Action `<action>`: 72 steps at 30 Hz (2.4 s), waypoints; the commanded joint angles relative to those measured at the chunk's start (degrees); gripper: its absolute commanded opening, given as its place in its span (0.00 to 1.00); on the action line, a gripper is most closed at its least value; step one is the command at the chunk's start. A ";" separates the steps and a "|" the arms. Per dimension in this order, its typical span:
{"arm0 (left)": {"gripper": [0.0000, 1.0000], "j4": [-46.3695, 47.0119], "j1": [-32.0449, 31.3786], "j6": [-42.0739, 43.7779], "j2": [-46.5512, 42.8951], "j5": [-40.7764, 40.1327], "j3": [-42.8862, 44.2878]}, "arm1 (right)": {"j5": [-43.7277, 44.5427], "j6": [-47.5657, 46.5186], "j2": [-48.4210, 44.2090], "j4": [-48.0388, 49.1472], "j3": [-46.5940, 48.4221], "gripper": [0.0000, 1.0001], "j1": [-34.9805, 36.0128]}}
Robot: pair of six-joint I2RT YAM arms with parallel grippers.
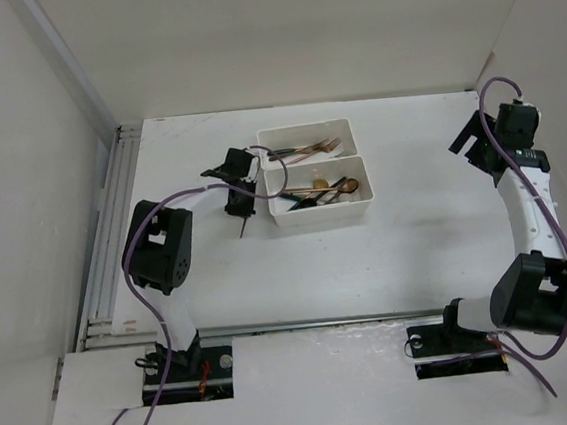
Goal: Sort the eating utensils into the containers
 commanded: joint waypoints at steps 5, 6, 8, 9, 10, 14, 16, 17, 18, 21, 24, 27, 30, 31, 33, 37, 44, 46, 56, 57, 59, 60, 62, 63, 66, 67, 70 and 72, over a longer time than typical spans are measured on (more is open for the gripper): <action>0.00 -4.10 6.78 4.96 0.84 -2.23 -3.04 | 1.18 0.72 -1.92 1.22 -0.47 1.00 0.17; 0.00 -3.57 7.48 6.11 -0.22 -2.24 -3.04 | 1.18 0.72 -1.92 1.22 -0.47 1.00 0.17; 0.00 -1.11 7.49 8.74 -4.34 -4.43 -3.04 | 1.18 0.72 -1.92 1.22 -0.47 1.00 0.17; 0.00 -0.23 7.49 10.24 -5.75 -5.04 -2.00 | 1.18 0.72 -1.92 1.83 -0.47 1.00 0.17; 0.00 0.73 7.49 13.30 -6.98 -5.05 -0.07 | 0.65 0.72 -1.92 1.83 -0.47 1.00 0.17; 0.00 3.46 5.30 19.02 -9.37 -8.47 7.56 | -0.58 1.25 -1.92 2.88 -0.47 1.00 0.17; 0.00 4.69 2.66 21.14 -9.90 -10.14 10.39 | -1.11 1.25 -1.92 2.89 -0.47 1.00 0.17; 0.00 5.22 1.35 22.37 -9.90 -10.67 12.23 | -1.11 1.25 -1.92 2.89 -0.47 1.00 0.17; 0.00 6.53 -0.23 25.25 -9.90 -10.67 12.86 | -1.11 1.25 -2.44 2.89 -0.47 1.00 0.17; 0.00 9.52 -7.35 30.54 -9.90 -9.80 13.40 | -1.11 1.25 -2.97 3.41 -1.00 1.00 0.17; 0.00 10.76 -14.64 36.78 -7.79 -8.13 13.40 | -1.11 1.25 -3.50 3.41 -1.52 1.00 0.17; 0.00 14.53 -20.10 41.34 -5.24 -6.63 10.94 | -1.73 0.72 -3.50 3.41 -1.52 1.00 0.17; 0.00 19.02 -22.31 41.89 -3.40 -8.29 8.91 | -2.52 -0.59 -3.50 3.41 -1.00 1.00 0.17; 0.04 19.55 -22.31 41.37 -3.39 -8.30 8.39 | -2.52 -1.29 -4.02 3.41 -1.00 1.00 0.17; 0.41 20.69 -22.84 40.32 -3.39 -10.75 8.39 | -2.52 -1.91 -4.03 3.41 -1.00 1.00 0.17; 0.88 24.73 -22.84 39.52 -3.39 -18.92 10.66 | -3.83 -1.91 -4.64 3.94 -1.00 1.00 0.17; 1.00 23.87 -17.32 31.80 -3.92 -36.41 29.71 | -5.86 -3.05 -4.64 4.56 0.14 1.00 0.17; 1.00 18.54 -10.67 27.94 -3.31 -37.92 37.63 | -6.47 -3.58 -4.64 5.08 0.67 1.00 0.17; 1.00 -11.37 22.96 -3.98 0.83 -30.01 47.86 | -5.77 -2.53 -4.64 5.08 2.95 1.00 0.17; 1.00 -12.17 25.48 -3.99 1.44 -27.92 46.28 | -4.64 -2.53 -4.64 4.56 2.96 1.00 0.17; 1.00 -9.21 26.03 0.38 -0.66 -26.68 36.32 | -3.67 -2.53 -4.64 4.56 4.18 1.00 0.17; 1.00 -7.19 26.03 3.10 -2.32 -26.67 33.81 | -3.66 -2.53 -4.64 4.56 4.19 1.00 0.17; 1.00 -7.17 26.03 3.13 -2.86 -26.67 30.37 | -3.66 -2.53 -4.64 4.56 5.76 1.00 0.17; 1.00 -5.86 26.03 3.13 -3.47 -26.67 27.57 | -3.66 -2.01 -4.64 4.56 5.77 1.00 0.17; 1.00 -5.32 26.03 3.66 -4.18 -26.06 25.61 | -4.88 -1.48 -4.64 5.08 7.18 1.00 0.17; 1.00 -5.32 26.03 3.14 -4.18 -25.36 25.61 | -4.89 -1.47 -4.64 5.08 7.79 1.00 0.17; 1.00 -6.02 26.03 3.13 -4.18 -24.82 26.75 | -5.59 -0.95 -4.12 5.08 8.41 1.00 0.17; 1.00 -6.55 26.03 2.52 -3.66 -23.51 27.28 | -6.21 -0.95 -4.12 5.08 8.41 1.00 0.17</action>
